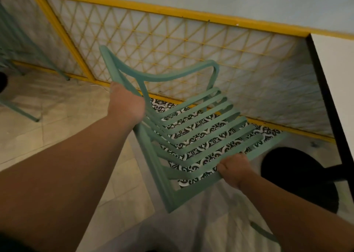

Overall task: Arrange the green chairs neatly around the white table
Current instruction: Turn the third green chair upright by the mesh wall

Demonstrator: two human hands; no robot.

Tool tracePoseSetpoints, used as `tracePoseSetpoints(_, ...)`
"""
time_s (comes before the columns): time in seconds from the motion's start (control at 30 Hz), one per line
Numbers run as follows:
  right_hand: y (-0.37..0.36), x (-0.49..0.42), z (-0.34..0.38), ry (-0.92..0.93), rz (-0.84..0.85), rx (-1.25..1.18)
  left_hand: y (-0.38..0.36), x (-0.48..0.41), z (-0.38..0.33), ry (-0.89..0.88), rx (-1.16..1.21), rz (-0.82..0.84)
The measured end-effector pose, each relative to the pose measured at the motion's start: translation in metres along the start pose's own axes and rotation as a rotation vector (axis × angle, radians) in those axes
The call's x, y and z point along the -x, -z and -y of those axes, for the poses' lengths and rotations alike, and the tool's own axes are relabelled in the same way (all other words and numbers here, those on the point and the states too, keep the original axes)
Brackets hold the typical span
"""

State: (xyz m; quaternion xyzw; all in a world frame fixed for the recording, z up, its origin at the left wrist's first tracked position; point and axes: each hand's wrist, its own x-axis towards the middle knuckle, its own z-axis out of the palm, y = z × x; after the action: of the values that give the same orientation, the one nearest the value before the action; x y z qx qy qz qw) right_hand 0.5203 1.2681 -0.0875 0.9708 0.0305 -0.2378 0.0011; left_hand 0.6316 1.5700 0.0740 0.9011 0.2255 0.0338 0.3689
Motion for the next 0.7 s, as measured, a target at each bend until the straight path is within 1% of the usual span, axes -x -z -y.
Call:
tracePoseSetpoints(0.1, 0.003, 0.011, 0.016, 0.008, 0.031, -0.021, 0.006, -0.004, -0.001, -0.021, -0.030, 0.044)
tracePoseSetpoints(0.2, 0.002, 0.020, 0.034, 0.043, 0.088, 0.054, 0.012, -0.014, 0.003, -0.046, -0.054, 0.063)
tracePoseSetpoints(0.27, -0.002, 0.023, 0.041, 0.028, 0.102, 0.075, 0.015, -0.019, 0.001, -0.064, -0.077, 0.085)
tracePoseSetpoints(0.33, -0.004, 0.025, 0.044, -0.002, 0.104, 0.071, 0.014, -0.023, -0.001, -0.076, -0.083, 0.101)
tracePoseSetpoints(0.47, -0.004, 0.026, 0.052, 0.003, 0.094, 0.107, 0.010, -0.035, -0.003, -0.100, -0.112, 0.107)
tracePoseSetpoints(0.7, -0.005, 0.034, 0.082, -0.013, 0.102, 0.123, 0.005, -0.066, -0.018, -0.188, -0.201, 0.206)
